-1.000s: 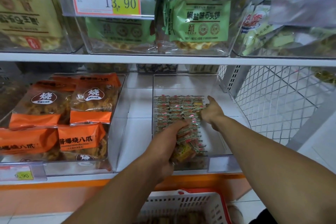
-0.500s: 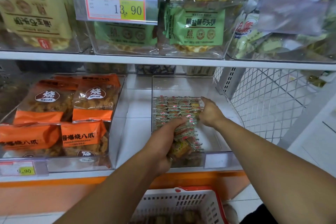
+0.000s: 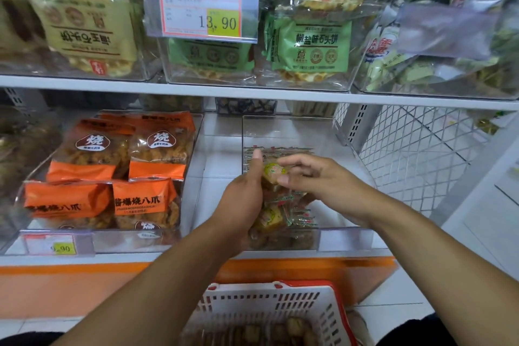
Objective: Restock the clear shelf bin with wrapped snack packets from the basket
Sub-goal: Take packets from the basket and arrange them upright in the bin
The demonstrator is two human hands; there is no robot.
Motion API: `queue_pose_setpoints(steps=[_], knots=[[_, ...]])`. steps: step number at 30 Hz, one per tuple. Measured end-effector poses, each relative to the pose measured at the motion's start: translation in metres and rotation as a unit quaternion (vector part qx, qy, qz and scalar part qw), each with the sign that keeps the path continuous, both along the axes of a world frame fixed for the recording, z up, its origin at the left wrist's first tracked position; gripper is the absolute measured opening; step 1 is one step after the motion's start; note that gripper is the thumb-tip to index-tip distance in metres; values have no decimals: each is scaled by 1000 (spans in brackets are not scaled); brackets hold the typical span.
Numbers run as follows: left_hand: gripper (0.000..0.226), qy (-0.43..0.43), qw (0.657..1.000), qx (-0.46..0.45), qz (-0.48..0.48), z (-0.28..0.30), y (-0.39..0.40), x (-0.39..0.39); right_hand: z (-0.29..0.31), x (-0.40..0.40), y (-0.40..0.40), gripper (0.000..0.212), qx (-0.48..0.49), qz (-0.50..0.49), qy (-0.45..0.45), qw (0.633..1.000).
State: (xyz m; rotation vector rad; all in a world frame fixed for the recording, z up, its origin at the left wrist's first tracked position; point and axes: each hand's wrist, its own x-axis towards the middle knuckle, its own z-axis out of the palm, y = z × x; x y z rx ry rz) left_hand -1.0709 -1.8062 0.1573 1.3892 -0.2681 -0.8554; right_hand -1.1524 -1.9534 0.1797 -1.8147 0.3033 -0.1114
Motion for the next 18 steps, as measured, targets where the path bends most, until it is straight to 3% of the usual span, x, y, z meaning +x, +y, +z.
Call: queue_pose_setpoints(steps=[2,6,10,12,15,18], knots=[[52,-2,1000,2,-7,-2,1,4,-1,-1,3,29,39,-17,4,999],[54,25,998,-15,-50,0,17,4,-1,-1,9,32,79,-42,34,995],[23,42,990,-70,-114,3,49,2,7,-2,17,42,175,-12,44,984],[28,84,985,-59,-136,7,55,7,9,-3,22,43,191,8,43,981],[41,-12,983,-9,-184,19,48,11,9,-5,25,39,191,11,29,981],[42,-73,981,-20,-179,15,62,8,10,-7,26,38,207,17,28,978]])
